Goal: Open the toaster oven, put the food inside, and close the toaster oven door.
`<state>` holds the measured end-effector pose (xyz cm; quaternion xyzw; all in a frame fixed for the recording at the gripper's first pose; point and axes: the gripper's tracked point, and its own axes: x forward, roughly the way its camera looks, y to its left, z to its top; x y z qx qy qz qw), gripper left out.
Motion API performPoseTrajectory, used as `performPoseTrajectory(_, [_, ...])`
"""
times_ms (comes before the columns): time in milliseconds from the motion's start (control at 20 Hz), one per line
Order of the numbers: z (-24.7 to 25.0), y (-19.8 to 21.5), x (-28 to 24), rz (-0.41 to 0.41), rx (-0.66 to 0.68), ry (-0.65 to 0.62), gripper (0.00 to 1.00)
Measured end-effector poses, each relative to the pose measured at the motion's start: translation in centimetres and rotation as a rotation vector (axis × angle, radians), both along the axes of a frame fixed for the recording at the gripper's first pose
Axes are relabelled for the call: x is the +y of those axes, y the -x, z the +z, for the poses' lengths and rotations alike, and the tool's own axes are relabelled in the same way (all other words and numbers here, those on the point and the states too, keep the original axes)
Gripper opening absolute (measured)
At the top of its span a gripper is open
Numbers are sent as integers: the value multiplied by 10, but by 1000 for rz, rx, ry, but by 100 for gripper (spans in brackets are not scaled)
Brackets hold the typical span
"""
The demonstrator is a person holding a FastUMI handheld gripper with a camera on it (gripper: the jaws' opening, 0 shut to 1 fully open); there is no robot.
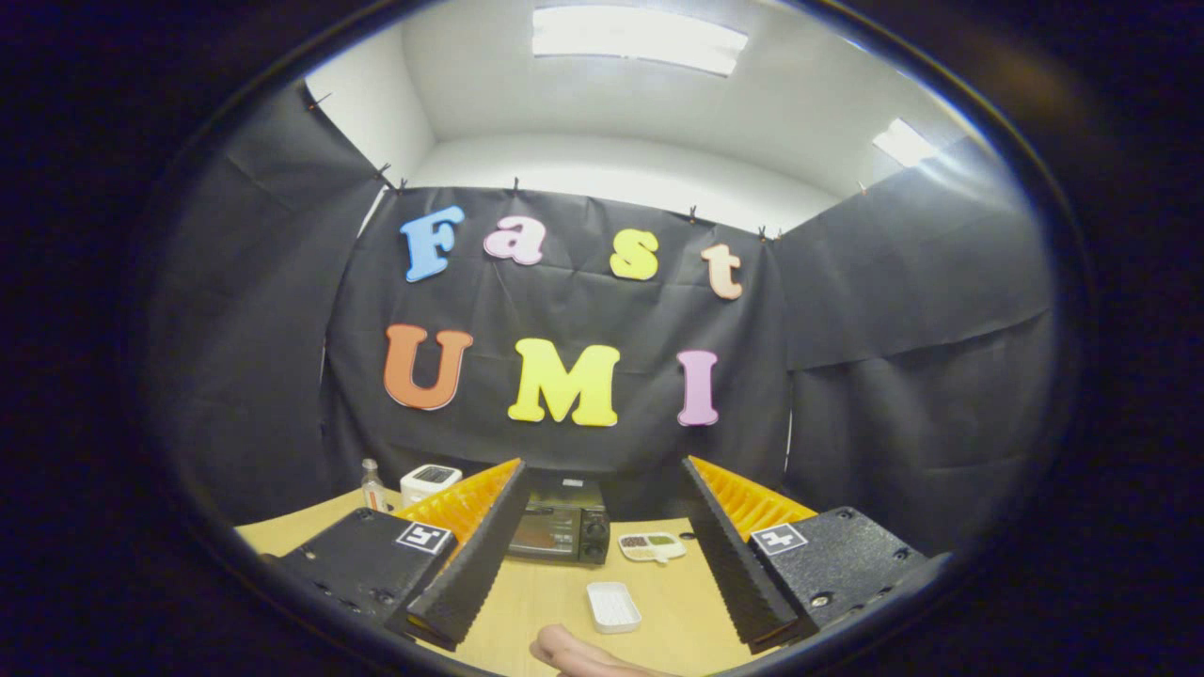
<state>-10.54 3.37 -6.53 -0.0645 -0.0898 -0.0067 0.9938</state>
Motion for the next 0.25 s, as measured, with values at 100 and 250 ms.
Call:
performPoseTrajectory(100, [-6, 7, 2, 5, 3, 29, 100])
performPoseTrajectory(250, [-12, 5, 1, 8, 38, 11, 100])
